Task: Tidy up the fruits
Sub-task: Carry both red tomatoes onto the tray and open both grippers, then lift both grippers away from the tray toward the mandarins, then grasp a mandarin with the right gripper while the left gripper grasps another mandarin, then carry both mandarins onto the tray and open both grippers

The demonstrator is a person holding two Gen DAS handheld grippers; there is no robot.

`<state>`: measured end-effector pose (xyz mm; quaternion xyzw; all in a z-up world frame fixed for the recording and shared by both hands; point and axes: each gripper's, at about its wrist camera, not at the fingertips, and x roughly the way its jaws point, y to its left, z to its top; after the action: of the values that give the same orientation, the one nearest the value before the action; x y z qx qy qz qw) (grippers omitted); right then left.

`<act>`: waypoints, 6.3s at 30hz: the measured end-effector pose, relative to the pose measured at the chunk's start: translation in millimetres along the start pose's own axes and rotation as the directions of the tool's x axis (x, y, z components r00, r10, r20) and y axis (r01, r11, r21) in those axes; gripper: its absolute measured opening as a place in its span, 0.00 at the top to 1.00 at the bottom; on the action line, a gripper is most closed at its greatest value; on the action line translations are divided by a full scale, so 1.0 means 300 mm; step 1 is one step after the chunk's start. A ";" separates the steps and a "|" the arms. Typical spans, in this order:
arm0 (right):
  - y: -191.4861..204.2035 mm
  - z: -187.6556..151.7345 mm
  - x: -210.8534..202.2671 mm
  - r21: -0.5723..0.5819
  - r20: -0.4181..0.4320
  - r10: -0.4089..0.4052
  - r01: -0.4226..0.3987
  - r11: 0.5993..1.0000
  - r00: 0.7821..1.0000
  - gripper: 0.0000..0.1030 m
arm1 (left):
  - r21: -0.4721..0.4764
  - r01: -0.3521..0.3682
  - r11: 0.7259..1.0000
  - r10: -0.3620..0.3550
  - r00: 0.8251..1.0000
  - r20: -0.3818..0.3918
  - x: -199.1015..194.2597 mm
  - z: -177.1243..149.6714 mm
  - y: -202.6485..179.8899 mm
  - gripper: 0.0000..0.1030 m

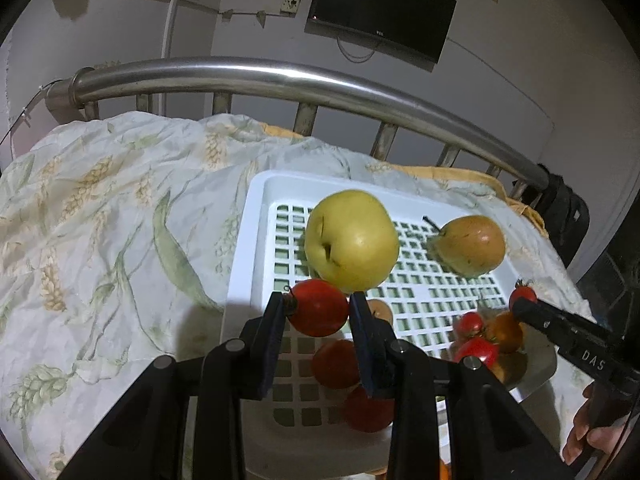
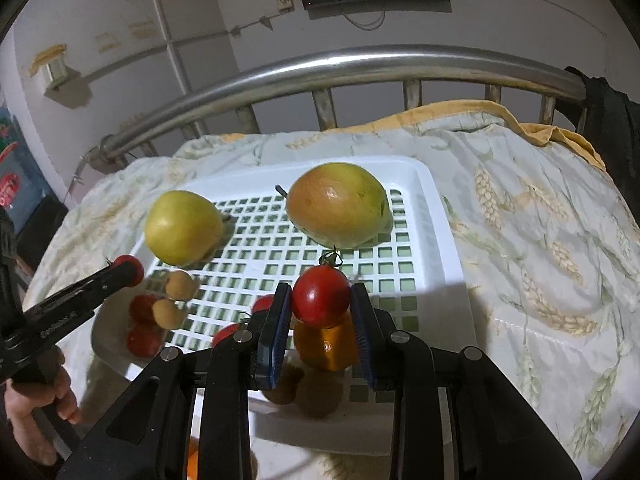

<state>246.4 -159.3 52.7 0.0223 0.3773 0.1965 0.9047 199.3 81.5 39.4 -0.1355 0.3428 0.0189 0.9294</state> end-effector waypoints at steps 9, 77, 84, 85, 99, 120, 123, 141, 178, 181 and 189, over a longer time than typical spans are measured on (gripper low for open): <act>0.034 -0.012 0.021 -0.067 -0.003 -0.042 0.042 0.997 0.999 0.72 | 0.006 -0.023 1.000 0.023 0.999 -0.026 0.038 -0.021 0.000 0.66; 0.104 -0.289 -0.306 -0.160 0.022 0.099 -0.094 0.983 0.995 0.00 | 0.104 0.099 0.990 -0.094 0.994 -0.054 -0.258 -0.246 -0.091 0.00; 0.145 -0.328 -0.223 -0.235 -0.076 0.091 -0.106 0.966 0.993 0.18 | 0.098 0.105 0.990 -0.092 0.988 -0.127 -0.190 -0.270 -0.091 0.11; 0.151 -0.332 -0.215 -0.244 -0.081 0.090 -0.107 0.964 0.993 0.20 | 0.093 0.106 0.990 -0.092 0.986 -0.136 -0.181 -0.271 -0.090 0.15; 0.188 -0.345 -0.114 -0.294 -0.147 0.081 -0.122 0.948 0.986 0.53 | 0.047 0.189 0.981 -0.180 0.970 -0.163 -0.131 -0.257 -0.114 0.43; 0.158 -0.348 -0.168 -0.223 -0.127 0.143 -0.168 0.960 0.982 0.67 | 0.137 0.203 0.970 -0.186 0.974 -0.127 -0.193 -0.271 -0.161 0.62; 0.145 -0.342 -0.184 -0.195 -0.121 0.169 -0.191 0.962 0.978 0.67 | 0.139 0.203 0.969 -0.190 0.976 -0.106 -0.221 -0.262 -0.156 0.62; 0.004 -0.189 -0.314 -0.086 0.029 0.159 -0.156 0.984 0.987 0.67 | 0.105 0.143 0.984 -0.148 0.988 0.037 -0.325 -0.111 -0.077 0.62; -0.148 -0.002 0.041 0.106 -0.032 0.030 -0.027 0.994 0.999 0.67 | 0.002 -0.057 0.998 0.057 0.998 0.036 -0.068 -0.024 0.016 0.62; -0.149 -0.005 0.040 0.108 -0.029 0.028 -0.025 0.994 0.999 0.67 | 0.005 -0.070 0.998 0.069 0.997 0.036 -0.069 -0.026 0.019 0.62; -0.147 -0.007 0.024 0.104 -0.012 0.034 -0.033 0.994 0.999 0.62 | -0.006 -0.075 0.997 0.075 0.997 0.021 -0.074 -0.031 0.034 0.61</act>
<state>264.4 -197.4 38.1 0.0744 0.3929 0.1918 0.8963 175.2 90.1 44.5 -0.1249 0.3377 0.0562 0.9312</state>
